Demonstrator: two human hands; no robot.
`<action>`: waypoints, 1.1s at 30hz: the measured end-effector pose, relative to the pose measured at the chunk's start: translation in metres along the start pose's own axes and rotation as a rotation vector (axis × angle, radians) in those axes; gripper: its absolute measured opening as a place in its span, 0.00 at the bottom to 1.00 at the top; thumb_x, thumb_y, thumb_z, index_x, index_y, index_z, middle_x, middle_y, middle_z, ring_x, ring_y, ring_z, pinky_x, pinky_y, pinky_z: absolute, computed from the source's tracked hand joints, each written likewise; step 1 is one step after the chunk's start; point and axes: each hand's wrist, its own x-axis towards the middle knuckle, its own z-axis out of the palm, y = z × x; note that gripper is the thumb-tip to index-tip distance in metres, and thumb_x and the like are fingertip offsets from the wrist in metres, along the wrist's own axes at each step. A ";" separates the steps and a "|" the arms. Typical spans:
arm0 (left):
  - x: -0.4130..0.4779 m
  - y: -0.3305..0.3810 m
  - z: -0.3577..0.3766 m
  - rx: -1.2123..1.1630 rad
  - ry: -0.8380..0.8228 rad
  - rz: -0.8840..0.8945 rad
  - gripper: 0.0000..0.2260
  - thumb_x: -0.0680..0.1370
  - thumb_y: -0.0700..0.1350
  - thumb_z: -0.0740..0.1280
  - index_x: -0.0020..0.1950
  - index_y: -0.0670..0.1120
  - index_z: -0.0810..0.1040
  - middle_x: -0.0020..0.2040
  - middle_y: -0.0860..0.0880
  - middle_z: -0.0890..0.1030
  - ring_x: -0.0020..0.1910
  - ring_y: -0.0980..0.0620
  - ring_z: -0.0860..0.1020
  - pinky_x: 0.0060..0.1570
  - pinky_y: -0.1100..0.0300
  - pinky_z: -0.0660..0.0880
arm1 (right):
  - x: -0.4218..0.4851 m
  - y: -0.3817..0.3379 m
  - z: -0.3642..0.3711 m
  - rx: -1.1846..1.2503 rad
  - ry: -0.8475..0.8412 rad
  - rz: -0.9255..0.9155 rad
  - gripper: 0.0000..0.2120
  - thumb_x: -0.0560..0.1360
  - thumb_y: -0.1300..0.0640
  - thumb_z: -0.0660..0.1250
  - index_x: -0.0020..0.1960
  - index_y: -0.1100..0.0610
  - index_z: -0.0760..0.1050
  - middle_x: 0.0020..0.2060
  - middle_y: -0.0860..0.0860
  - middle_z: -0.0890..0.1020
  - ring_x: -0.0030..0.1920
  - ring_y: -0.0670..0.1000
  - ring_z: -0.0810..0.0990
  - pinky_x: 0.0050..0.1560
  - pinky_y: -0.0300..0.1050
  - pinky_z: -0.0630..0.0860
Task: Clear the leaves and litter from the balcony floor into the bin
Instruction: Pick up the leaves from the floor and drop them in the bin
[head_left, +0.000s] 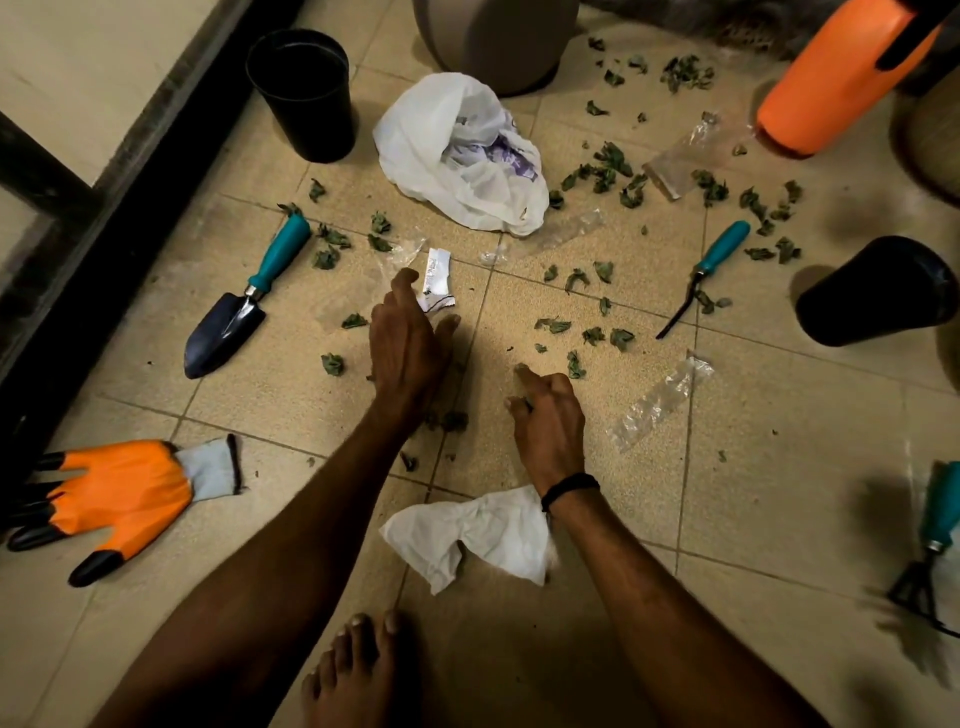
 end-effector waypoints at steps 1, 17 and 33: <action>-0.009 0.003 0.001 0.002 -0.004 0.037 0.27 0.77 0.51 0.72 0.71 0.45 0.66 0.54 0.42 0.78 0.51 0.43 0.75 0.48 0.48 0.73 | 0.003 -0.001 0.002 -0.007 0.014 -0.012 0.15 0.78 0.65 0.67 0.64 0.63 0.78 0.50 0.60 0.75 0.46 0.48 0.75 0.49 0.30 0.67; -0.107 0.007 0.028 0.199 -0.266 0.186 0.12 0.78 0.42 0.68 0.60 0.41 0.73 0.53 0.41 0.74 0.49 0.41 0.71 0.44 0.52 0.68 | 0.058 0.035 -0.034 -0.028 0.018 0.203 0.09 0.76 0.67 0.66 0.54 0.59 0.81 0.54 0.57 0.81 0.54 0.54 0.80 0.50 0.36 0.70; -0.119 -0.005 0.028 0.323 -0.209 0.250 0.15 0.80 0.50 0.68 0.60 0.43 0.73 0.52 0.42 0.72 0.50 0.45 0.69 0.47 0.51 0.73 | 0.093 0.053 -0.040 0.061 0.040 0.246 0.17 0.76 0.49 0.71 0.59 0.58 0.77 0.57 0.58 0.73 0.56 0.57 0.74 0.53 0.41 0.71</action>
